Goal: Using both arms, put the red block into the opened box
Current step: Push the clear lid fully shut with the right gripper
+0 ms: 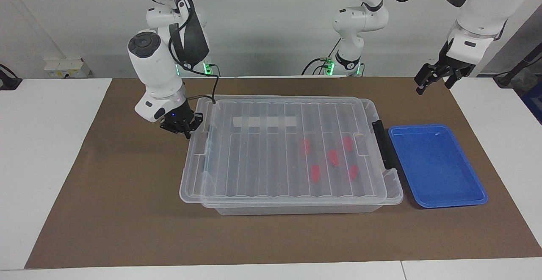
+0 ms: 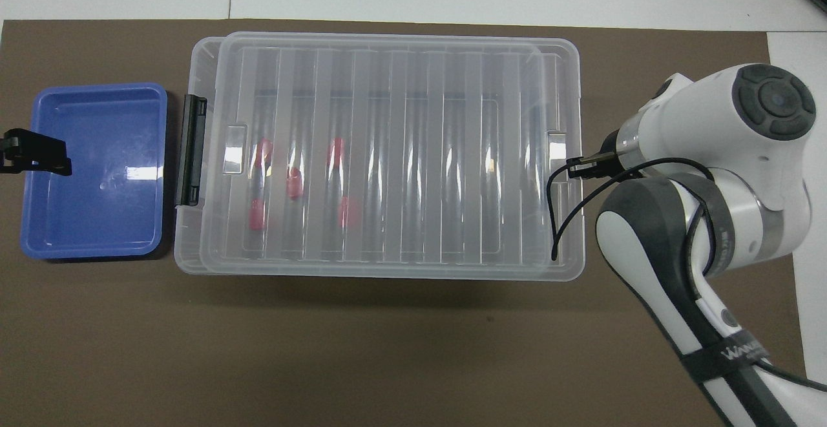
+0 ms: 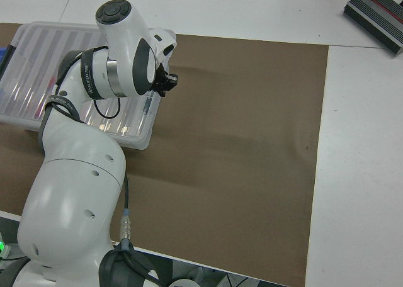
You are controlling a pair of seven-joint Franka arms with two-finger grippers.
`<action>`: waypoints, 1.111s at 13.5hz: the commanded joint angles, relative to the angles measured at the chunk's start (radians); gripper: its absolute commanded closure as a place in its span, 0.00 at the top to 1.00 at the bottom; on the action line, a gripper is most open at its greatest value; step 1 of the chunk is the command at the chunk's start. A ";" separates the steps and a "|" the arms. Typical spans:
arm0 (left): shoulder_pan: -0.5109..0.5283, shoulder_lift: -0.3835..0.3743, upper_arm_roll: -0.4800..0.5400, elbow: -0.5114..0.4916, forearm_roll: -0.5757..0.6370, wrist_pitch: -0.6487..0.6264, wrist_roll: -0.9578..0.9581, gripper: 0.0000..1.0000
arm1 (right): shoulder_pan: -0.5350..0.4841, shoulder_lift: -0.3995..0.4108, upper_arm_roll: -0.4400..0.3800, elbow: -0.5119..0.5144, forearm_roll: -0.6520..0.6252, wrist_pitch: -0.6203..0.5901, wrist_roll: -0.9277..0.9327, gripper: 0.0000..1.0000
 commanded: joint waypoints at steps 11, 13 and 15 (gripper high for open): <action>0.011 -0.063 -0.010 -0.103 -0.008 0.084 0.016 1.00 | 0.036 -0.021 -0.001 -0.010 0.033 -0.036 -0.018 0.00; 0.011 -0.063 -0.010 -0.103 -0.008 0.084 0.015 1.00 | 0.012 -0.050 -0.009 -0.011 0.033 -0.057 0.027 0.00; 0.013 -0.063 -0.009 -0.103 -0.010 0.084 0.015 1.00 | -0.042 -0.073 -0.009 -0.014 0.033 -0.088 0.047 0.00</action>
